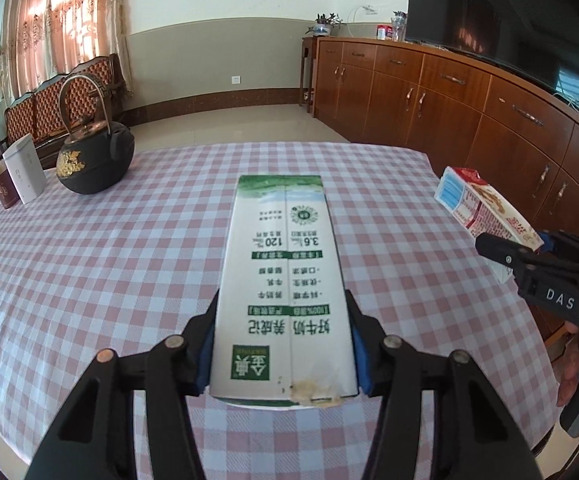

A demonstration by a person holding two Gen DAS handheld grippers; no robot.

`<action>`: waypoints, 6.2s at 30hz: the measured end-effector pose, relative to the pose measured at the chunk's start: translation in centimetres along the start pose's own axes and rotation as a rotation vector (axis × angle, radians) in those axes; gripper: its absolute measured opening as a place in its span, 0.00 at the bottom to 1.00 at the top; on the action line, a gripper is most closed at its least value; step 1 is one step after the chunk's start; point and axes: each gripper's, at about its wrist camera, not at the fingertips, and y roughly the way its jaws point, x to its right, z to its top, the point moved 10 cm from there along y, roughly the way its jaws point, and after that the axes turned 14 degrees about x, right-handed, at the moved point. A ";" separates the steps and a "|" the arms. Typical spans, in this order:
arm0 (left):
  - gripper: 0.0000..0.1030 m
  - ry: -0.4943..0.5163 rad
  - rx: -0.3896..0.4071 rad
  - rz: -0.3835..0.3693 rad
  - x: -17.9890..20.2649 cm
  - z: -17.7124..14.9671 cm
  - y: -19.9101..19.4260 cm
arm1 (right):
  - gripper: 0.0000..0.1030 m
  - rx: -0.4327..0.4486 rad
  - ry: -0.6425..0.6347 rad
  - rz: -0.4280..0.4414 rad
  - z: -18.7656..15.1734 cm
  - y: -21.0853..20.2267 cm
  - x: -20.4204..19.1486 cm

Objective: Collect trash

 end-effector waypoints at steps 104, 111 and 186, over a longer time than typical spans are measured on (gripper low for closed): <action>1.00 0.295 -0.175 -0.480 35.5 -16.1 -13.9 | 1.00 -0.211 0.358 -0.565 -30.8 -34.1 26.8; 1.00 0.277 -0.078 -0.449 32.1 -12.8 -18.6 | 1.00 -0.155 0.347 -0.576 -26.4 -37.7 22.2; 1.00 0.180 0.220 -0.367 22.4 -3.6 -33.4 | 1.00 0.160 0.157 -0.618 -11.8 -53.0 10.4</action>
